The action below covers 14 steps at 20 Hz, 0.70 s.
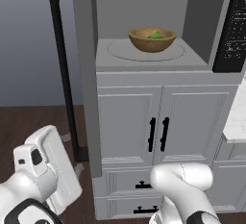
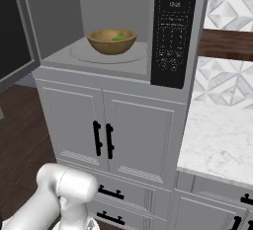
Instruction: Pick the broccoli from the sink and place it in the bowl. Then pick the bowl and place it in the microwave. Then close the microwave door and press the start button.
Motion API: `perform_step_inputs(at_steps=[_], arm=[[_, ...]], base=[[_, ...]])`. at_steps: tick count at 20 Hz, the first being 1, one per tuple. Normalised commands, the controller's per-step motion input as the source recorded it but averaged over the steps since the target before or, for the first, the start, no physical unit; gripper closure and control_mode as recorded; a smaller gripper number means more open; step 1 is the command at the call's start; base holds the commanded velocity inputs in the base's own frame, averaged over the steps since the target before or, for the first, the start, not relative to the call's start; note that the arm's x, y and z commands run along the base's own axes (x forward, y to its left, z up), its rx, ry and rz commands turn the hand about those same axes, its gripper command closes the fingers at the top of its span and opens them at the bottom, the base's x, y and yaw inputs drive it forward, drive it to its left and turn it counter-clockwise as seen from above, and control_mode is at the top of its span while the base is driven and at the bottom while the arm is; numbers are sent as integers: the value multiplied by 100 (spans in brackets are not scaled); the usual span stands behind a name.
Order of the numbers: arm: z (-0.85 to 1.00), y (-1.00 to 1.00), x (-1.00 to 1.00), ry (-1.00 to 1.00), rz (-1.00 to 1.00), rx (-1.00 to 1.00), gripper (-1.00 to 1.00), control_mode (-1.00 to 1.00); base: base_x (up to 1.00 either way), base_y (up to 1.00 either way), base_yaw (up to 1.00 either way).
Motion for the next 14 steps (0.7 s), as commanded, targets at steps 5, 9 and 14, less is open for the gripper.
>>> perform_step_inputs(at_steps=[5, 9, 14], arm=[[21, -97, 30, 0, -3, 0, -100, -100], [24, -100, 37, -4, 0, 0, -100, -100], [26, -100, 66, -1, 0, 0, -100, -100]], base=[[0, 0, 0], [0, 0, 0], [0, 0, 0]])
